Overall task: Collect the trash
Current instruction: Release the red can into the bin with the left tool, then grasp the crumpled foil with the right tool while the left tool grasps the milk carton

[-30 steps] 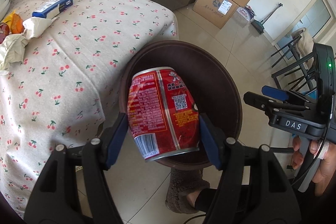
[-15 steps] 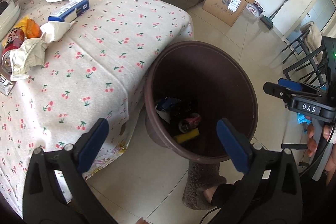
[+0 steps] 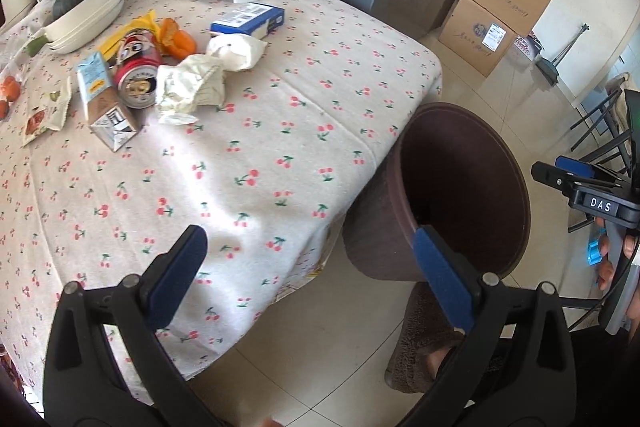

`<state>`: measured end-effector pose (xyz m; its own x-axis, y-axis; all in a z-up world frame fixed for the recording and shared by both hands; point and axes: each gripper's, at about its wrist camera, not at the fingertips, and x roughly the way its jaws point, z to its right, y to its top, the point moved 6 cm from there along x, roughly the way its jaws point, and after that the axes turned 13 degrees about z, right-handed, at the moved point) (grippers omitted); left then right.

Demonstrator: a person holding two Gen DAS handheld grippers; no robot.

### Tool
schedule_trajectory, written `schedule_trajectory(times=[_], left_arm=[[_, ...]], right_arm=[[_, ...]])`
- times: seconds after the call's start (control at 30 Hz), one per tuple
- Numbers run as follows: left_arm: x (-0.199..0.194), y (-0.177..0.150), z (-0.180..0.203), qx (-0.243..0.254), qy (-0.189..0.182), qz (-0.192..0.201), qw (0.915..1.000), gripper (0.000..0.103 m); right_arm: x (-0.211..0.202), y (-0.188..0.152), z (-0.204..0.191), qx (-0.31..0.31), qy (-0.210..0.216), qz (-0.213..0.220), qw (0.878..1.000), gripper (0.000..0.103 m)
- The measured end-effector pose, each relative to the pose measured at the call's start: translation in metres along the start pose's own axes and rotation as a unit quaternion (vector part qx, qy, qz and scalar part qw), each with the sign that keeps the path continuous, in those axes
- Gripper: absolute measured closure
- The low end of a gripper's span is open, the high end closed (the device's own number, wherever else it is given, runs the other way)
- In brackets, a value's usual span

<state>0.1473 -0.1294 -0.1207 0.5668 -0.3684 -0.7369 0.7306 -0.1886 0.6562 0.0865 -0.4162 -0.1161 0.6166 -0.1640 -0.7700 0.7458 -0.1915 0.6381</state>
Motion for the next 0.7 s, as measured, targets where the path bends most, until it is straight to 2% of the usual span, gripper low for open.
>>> schedule_trajectory(times=[0.7], left_arm=[[-0.052, -0.021, -0.134, -0.083, 0.082, 0.014, 0.9930, 0.001]], right_arm=[[0.001, 0.025, -0.135, -0.066, 0.059, 0.020, 0.996, 0.018]])
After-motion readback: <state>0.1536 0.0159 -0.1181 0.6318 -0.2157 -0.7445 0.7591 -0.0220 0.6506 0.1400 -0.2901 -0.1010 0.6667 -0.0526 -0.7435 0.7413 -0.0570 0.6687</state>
